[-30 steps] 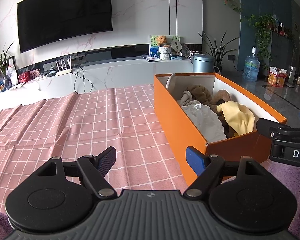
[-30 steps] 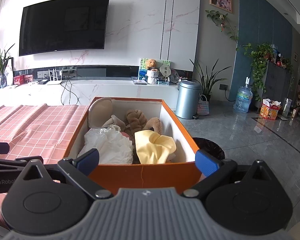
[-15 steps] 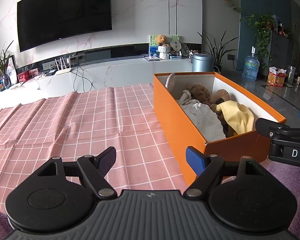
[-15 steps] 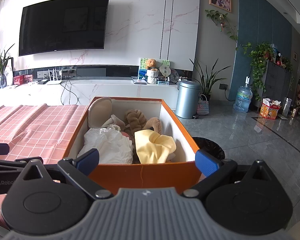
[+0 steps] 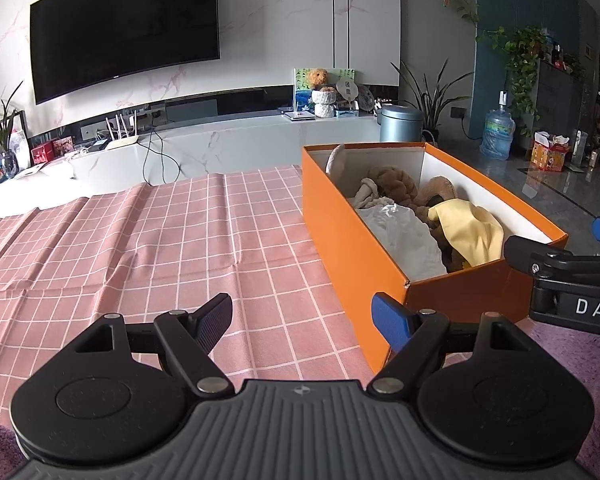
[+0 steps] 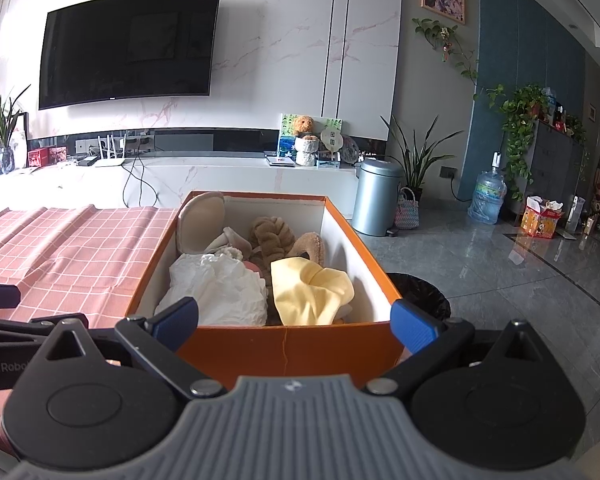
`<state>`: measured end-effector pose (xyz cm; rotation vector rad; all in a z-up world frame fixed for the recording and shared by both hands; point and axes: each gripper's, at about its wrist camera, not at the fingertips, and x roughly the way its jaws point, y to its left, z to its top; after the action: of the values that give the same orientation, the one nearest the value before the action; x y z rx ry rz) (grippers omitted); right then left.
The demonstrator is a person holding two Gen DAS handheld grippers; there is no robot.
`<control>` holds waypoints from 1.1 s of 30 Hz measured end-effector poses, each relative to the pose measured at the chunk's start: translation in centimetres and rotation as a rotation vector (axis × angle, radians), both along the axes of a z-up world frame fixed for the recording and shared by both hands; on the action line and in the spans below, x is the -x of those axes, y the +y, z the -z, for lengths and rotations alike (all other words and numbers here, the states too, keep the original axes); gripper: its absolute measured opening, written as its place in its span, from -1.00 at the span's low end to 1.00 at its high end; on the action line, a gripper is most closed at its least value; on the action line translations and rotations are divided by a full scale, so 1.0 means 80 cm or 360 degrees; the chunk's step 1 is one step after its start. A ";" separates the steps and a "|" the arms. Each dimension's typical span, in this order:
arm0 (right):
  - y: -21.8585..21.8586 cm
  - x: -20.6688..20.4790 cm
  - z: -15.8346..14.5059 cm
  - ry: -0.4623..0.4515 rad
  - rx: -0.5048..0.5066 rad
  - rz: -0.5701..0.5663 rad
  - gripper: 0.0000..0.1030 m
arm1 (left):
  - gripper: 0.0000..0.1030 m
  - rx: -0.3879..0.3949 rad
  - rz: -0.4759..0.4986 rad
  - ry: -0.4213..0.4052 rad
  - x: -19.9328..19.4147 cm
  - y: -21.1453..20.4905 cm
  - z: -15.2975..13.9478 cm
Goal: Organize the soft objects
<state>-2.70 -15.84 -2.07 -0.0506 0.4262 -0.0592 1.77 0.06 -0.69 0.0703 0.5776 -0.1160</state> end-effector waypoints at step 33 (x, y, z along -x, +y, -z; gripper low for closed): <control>0.003 -0.003 0.003 0.0015 0.0006 -0.0003 0.95 | 0.80 -0.0012 0.0002 -0.0002 0.000 0.001 -0.008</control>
<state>-2.48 -15.61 -2.34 -0.0549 0.4357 -0.0579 1.76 0.17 -0.04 0.0780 0.5770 -0.1148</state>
